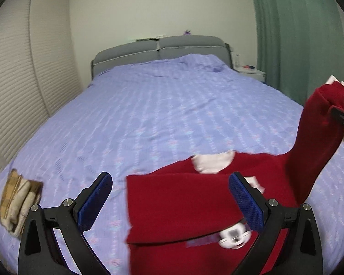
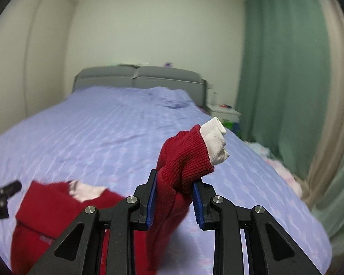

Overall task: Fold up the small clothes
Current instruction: 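Fold the held sleeve across the chest with the right gripper, release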

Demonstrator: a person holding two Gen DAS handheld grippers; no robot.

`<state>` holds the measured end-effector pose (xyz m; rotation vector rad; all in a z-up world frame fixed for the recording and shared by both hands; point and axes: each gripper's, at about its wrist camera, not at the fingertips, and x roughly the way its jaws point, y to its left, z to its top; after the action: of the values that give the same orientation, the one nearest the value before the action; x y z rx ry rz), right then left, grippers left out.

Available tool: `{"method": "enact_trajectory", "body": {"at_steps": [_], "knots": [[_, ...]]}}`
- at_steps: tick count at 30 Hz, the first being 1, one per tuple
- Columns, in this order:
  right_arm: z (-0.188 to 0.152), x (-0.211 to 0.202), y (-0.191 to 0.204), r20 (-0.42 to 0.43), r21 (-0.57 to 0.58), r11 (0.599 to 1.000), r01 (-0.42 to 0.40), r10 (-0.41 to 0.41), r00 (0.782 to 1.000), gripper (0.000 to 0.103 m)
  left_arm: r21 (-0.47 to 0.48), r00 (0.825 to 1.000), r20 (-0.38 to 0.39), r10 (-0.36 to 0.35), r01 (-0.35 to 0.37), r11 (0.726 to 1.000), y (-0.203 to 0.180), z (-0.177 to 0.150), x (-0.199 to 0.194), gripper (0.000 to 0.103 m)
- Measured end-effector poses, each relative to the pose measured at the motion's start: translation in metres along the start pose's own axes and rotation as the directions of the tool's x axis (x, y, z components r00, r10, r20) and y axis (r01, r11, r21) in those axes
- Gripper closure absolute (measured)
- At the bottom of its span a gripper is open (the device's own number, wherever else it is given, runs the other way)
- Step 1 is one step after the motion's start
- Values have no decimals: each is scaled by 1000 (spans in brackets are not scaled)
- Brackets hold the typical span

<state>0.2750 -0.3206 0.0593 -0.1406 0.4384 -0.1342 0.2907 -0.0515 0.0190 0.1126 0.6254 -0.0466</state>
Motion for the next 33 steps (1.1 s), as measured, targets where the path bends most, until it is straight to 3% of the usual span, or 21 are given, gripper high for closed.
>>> {"method": "enact_trajectory", "body": {"at_steps": [4, 9, 16, 20, 23, 24, 25, 28, 31, 33], "knots": [[-2, 9, 67, -28, -150, 988, -33, 29, 999, 74, -12, 999, -26, 30, -30, 999, 26, -18, 3, 0], [-25, 22, 144, -94, -314, 944, -100, 74, 993, 74, -30, 994, -76, 82, -85, 996, 60, -44, 14, 0], [-68, 47, 210, -214, -418, 889, -187, 104, 971, 74, -58, 984, -137, 117, -126, 990, 92, -69, 29, 0], [-81, 52, 221, -260, -404, 888, -220, 119, 958, 73, -66, 981, -152, 123, -134, 989, 99, -75, 34, 0], [-81, 52, 223, -284, -363, 890, -275, 175, 943, 59, -68, 980, -155, 124, -136, 988, 101, -76, 36, 0], [-81, 49, 222, -291, -340, 889, -306, 210, 934, 43, -69, 980, -155, 124, -136, 988, 102, -75, 36, 0], [-80, 48, 224, -289, -325, 889, -322, 231, 929, 34, -71, 980, -154, 123, -135, 988, 102, -75, 35, 0], [-75, 32, 218, -235, -281, 892, -355, 295, 926, 29, -72, 982, -145, 120, -131, 989, 102, -74, 32, 0], [-74, 8, 189, -180, -190, 910, -368, 336, 925, 27, -64, 988, -136, 78, -87, 994, 99, -76, 29, 0], [-79, -5, 161, -139, -136, 933, -334, 316, 938, 19, -69, 991, -134, -15, 5, 998, 94, -78, 28, 0]]}}
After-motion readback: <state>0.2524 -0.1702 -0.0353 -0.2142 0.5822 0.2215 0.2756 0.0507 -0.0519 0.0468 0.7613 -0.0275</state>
